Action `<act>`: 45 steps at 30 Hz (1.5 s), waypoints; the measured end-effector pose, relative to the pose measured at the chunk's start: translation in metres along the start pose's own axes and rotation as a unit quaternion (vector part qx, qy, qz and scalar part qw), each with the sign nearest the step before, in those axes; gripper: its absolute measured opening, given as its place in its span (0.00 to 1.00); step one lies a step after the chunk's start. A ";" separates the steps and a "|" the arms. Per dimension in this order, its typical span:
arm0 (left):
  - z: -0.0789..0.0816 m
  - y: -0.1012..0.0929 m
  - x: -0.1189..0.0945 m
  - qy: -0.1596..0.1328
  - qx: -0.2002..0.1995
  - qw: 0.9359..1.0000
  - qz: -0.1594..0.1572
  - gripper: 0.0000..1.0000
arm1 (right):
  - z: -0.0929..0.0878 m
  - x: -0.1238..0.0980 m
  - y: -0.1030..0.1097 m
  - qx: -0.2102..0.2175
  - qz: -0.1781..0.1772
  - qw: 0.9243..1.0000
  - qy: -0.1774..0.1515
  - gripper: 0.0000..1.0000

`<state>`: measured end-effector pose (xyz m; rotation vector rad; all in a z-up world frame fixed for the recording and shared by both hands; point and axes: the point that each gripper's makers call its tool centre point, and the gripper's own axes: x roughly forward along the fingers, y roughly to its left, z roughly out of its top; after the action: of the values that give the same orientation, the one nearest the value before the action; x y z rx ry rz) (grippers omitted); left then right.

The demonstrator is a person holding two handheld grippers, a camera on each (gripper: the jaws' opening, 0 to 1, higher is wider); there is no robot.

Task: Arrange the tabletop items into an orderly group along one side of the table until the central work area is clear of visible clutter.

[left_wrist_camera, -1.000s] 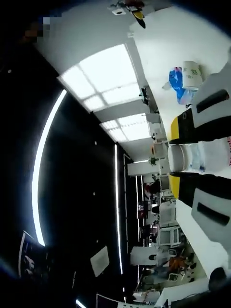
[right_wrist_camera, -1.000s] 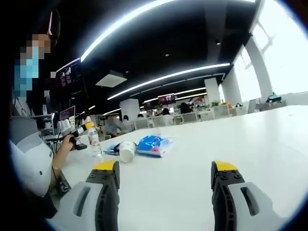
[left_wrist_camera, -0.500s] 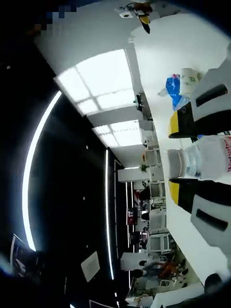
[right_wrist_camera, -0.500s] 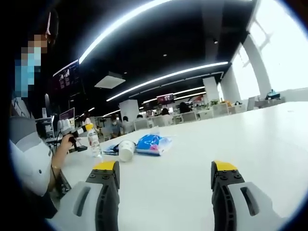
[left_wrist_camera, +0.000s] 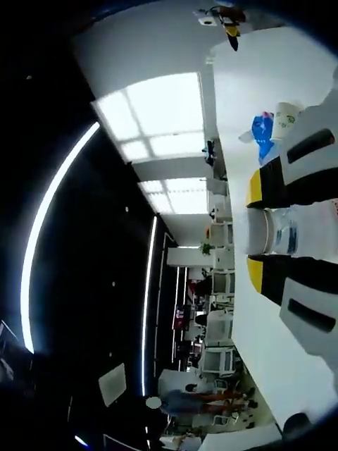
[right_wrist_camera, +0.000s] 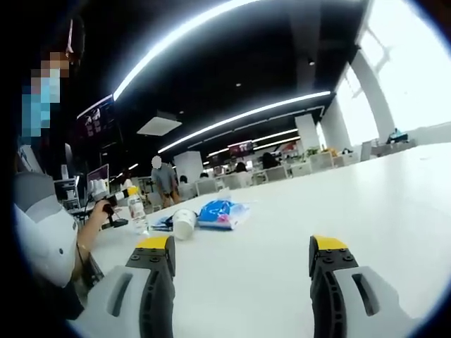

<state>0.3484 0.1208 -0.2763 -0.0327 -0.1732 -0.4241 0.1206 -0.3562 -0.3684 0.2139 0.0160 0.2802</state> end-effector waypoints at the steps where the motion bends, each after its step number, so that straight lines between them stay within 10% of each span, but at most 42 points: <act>1: 0.000 0.001 0.000 0.005 0.001 1.000 0.003 0.23 | 0.000 0.001 0.000 0.001 0.001 1.000 0.000 0.75; 45: -0.011 0.029 0.060 0.041 0.017 0.999 0.031 0.22 | 0.016 0.002 0.005 -0.018 -0.004 1.000 -0.008 0.74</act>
<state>0.4160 0.1222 -0.2770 0.0125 -0.0992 -0.3589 0.1222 -0.3542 -0.3517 0.1802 -0.0050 0.2695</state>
